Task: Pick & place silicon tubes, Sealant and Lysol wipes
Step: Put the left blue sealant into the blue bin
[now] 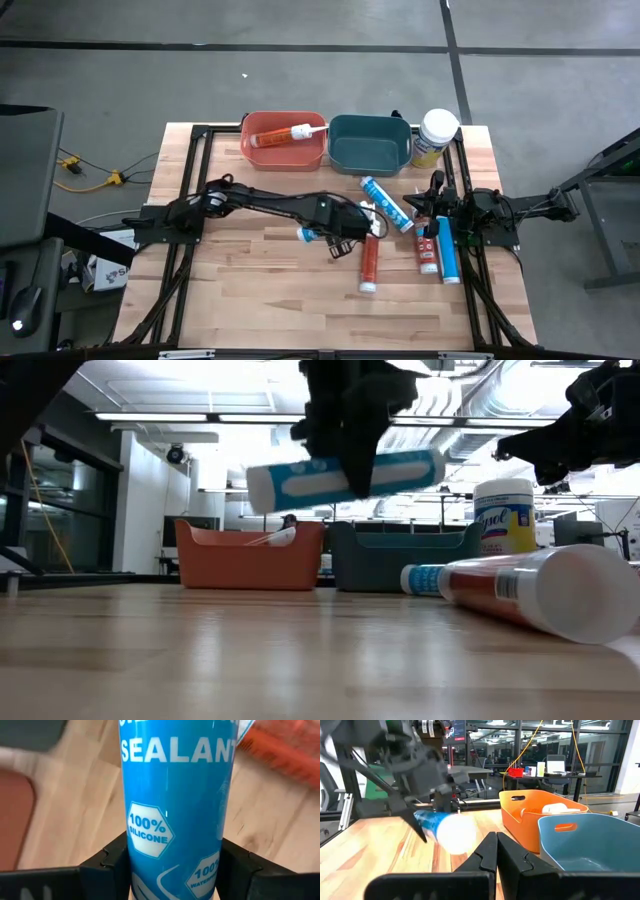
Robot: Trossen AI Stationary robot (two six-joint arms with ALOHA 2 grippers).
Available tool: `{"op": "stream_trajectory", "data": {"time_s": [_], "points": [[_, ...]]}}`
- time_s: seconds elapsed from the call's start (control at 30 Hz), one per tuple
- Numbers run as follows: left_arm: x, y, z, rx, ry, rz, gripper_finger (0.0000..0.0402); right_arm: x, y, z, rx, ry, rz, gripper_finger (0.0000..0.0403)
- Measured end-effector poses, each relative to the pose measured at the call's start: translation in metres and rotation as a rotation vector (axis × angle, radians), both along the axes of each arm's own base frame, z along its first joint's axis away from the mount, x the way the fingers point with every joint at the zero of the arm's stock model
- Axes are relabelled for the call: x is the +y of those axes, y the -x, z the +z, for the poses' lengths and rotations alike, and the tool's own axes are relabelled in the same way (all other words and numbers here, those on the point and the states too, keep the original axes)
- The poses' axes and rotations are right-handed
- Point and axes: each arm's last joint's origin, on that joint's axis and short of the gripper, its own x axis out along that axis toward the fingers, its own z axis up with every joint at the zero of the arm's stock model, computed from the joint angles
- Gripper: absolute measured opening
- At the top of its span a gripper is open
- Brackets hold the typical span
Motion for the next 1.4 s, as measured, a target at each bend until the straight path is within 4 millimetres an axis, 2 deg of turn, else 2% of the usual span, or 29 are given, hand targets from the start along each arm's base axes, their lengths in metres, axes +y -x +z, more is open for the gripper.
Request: {"op": "stream_trajectory", "data": {"time_s": [0.17,0.4,0.6,0.67,0.73,0.83,1.1,1.4], "points": [[0.015,0.007,0.025,-0.044,-0.044,-0.056,0.0194,0.000,0.000,0.000,0.000,0.000,0.000,0.0001],[0.038,0.023,0.036,-0.099,-0.097,-0.117,0.0194,0.000,0.000,0.000,0.000,0.000,0.000,0.0001],[0.049,0.033,0.020,-0.239,-0.123,-0.262,0.0194,0.000,0.000,0.000,0.000,0.000,0.000,0.0001],[0.051,0.029,0.012,-0.352,-0.136,-0.331,0.0193,0.000,0.000,0.000,0.001,0.000,0.000,0.0001],[0.058,0.033,0.001,-0.363,-0.139,-0.374,0.0193,0.000,0.000,0.000,0.004,0.000,0.000,0.0001],[0.071,0.029,-0.008,-0.416,-0.134,-0.392,0.0193,0.000,0.000,-0.001,0.007,0.001,0.000,0.0001],[0.114,0.028,-0.003,-0.470,-0.163,-0.390,0.0193,0.000,0.000,-0.001,0.007,0.001,-0.001,0.0001],[0.117,0.027,-0.003,-0.487,-0.165,-0.405,0.0193,0.000,0.000,-0.001,0.007,0.001,0.000,0.0001]]}}
